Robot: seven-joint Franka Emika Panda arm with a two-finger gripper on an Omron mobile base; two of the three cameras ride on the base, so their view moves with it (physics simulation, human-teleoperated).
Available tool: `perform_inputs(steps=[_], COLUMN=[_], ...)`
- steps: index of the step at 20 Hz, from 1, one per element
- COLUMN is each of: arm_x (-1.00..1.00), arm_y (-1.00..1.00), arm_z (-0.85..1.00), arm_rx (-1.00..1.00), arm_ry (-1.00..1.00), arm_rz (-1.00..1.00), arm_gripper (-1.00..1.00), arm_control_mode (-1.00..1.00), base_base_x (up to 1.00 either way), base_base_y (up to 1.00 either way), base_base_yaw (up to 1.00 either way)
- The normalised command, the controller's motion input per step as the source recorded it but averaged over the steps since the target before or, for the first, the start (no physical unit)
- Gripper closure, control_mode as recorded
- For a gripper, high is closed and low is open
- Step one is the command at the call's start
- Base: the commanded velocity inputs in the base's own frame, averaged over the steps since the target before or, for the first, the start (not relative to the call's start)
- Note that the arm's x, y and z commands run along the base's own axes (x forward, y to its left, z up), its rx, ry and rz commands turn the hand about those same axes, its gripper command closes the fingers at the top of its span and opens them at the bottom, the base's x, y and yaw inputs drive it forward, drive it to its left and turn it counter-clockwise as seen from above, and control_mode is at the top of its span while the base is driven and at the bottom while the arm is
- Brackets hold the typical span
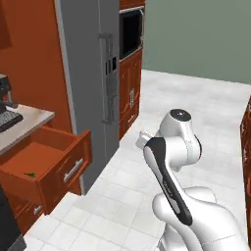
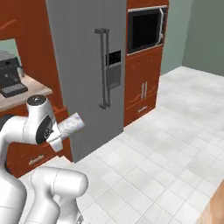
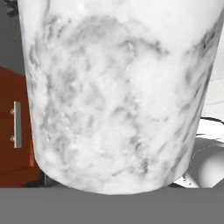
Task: Restock the sink supplies by placing the sponge and soap dispenser on the counter and next to the sink. Make sure the soap dispenser is upright.
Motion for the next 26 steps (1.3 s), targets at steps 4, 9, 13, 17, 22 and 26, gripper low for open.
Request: perform_inputs(steps=[4, 9, 13, 17, 22, 26], arm_x=[0.0, 0.0, 0.0, 0.0, 0.0, 0.0], arm_y=[0.0, 0.0, 0.0, 0.0, 0.0, 0.0], arm_z=[0.0, 0.0, 0.0, 0.0, 0.0, 0.0], arm_rx=[0.0, 0.0, 0.0, 0.0, 0.0, 0.0], arm_ry=[0.0, 0.0, 0.0, 0.0, 0.0, 0.0], arm_rz=[0.0, 0.0, 0.0, 0.0, 0.0, 0.0], arm_gripper=[1.0, 1.0, 1.0, 1.0, 1.0, 1.0], arm_control_mode=[1.0, 1.0, 1.0, 1.0, 1.0, 1.0], base_base_x=[0.0, 0.0, 0.0, 0.0, 0.01, 0.01], base_base_y=[0.23, 0.21, 0.33, 0.36, 0.17, 0.2], base_base_yaw=[-0.93, -0.92, -0.88, -0.87, -0.83, -0.84])
